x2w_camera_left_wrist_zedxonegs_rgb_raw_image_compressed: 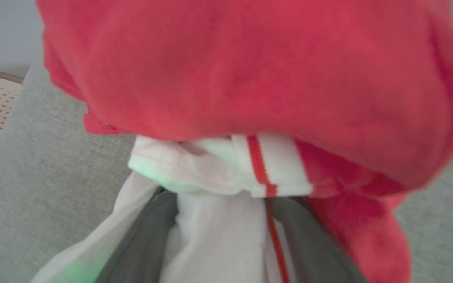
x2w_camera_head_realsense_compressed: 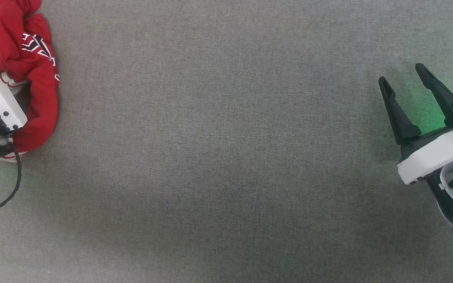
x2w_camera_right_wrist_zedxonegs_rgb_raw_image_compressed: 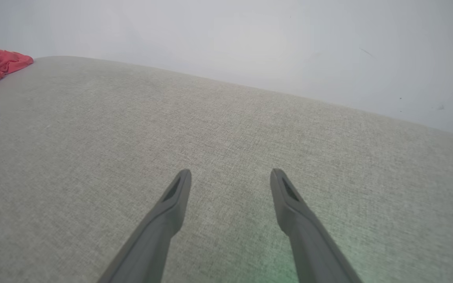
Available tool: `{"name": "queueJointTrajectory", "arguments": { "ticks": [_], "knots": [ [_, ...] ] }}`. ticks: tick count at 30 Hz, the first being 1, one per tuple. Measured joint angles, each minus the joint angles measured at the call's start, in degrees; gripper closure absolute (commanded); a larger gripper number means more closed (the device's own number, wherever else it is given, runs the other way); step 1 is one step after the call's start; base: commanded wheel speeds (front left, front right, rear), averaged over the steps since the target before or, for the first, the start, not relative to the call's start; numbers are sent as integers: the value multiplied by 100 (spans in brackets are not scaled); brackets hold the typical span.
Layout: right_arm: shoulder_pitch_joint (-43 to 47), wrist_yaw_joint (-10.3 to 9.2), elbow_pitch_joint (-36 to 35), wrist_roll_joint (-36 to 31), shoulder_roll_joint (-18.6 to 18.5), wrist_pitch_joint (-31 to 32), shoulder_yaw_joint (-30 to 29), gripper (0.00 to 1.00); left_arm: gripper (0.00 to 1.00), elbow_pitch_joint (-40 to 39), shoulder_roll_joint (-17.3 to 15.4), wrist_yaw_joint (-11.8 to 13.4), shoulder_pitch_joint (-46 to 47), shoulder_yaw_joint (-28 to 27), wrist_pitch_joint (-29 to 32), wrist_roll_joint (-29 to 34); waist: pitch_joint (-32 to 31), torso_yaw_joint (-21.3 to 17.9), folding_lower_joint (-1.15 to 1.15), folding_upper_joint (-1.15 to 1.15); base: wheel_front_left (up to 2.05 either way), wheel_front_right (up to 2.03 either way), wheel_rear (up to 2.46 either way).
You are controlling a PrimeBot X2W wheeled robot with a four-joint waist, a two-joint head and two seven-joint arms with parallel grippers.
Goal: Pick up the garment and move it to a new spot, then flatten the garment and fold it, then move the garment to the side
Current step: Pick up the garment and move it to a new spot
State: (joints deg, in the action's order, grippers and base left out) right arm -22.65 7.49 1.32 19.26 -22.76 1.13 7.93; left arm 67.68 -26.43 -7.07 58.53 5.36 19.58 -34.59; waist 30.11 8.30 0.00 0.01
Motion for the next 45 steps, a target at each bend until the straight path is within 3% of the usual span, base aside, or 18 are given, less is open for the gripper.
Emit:
{"name": "queueJointTrajectory", "arguments": {
  "ticks": [2, 3, 4, 9, 16, 23, 36, 45],
  "knots": [
    [0, 0, -29, -12, 9, 40, -21, 0, 0, 71, 8, -1, 48, 45, -59, 37, 14, 10, 0, 0, 0, 0, 0],
    [0, 0, -40, -18, 15, 46, -37, 0, 87, 113, 26, 0, 66, 8, -110, -5, 15, 19, 0, 0, 0, 0, 0],
    [0, 0, -41, -18, 20, 49, -55, 0, 100, 143, 37, 11, 88, 13, -160, -8, 9, 33, 0, 0, 0, 0, 0],
    [3, 0, 22, -18, 63, 38, -112, 0, 100, 193, 18, 22, 241, 167, -568, 108, -131, 93, 0, -1, 0, 0, 0],
    [48, 0, 216, -7, 270, -120, -131, 0, 100, -49, -279, -1, 636, 434, -1168, 377, -534, 173, 0, -1, 0, 0, 0],
    [260, 0, 466, 33, 442, -313, -198, 0, 100, -614, -587, -26, 1017, 854, -1283, 586, -1078, 264, 0, -1, 0, 0, 0],
    [494, 0, 694, 92, 686, -530, -269, 0, 100, -2365, -1171, -29, 1072, 1533, -453, 378, -1984, 313, 0, 0, 0, 0, 0],
    [597, 0, 856, 101, 783, -698, -461, 0, 100, -4265, -1417, 118, 470, 1684, 346, 242, -2249, -162, 0, 0, 0, 0, 0]
  ]
}}
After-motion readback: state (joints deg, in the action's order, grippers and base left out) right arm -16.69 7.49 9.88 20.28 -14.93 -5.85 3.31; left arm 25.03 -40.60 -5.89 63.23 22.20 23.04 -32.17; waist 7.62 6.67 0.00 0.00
